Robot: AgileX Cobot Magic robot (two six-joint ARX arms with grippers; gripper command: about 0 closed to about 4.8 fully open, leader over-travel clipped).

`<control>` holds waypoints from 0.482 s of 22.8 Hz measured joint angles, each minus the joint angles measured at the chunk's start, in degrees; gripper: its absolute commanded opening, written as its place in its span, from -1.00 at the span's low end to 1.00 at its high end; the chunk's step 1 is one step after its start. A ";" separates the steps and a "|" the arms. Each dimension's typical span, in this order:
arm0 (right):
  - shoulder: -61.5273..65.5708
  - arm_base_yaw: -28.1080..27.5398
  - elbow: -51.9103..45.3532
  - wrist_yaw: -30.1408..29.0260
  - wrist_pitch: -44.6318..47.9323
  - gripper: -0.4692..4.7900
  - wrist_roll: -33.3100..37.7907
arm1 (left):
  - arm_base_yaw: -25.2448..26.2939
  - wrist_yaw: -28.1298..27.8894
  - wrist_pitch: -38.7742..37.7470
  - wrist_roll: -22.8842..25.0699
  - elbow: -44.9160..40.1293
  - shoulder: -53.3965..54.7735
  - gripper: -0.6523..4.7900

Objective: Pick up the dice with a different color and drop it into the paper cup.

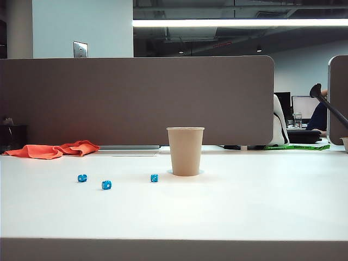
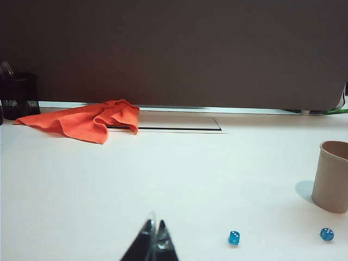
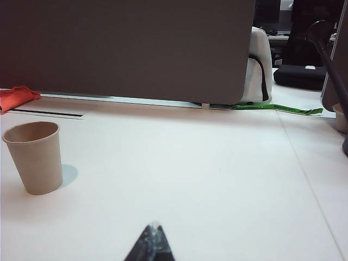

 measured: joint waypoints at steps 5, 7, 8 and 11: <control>0.00 0.00 0.00 2.03 1.14 -0.84 0.00 | 0.00 0.00 -0.02 0.00 0.00 0.00 -0.78; 0.00 -0.02 0.00 3.56 2.95 -0.84 0.00 | 0.00 0.00 -0.02 0.00 0.00 0.00 -0.78; 0.00 -0.02 0.00 3.65 3.54 -0.84 0.00 | 0.00 0.00 -0.02 0.00 0.00 0.00 -0.78; 0.00 -0.02 0.00 3.65 3.98 -0.84 0.00 | 0.00 0.00 -0.02 0.00 0.00 0.00 -0.78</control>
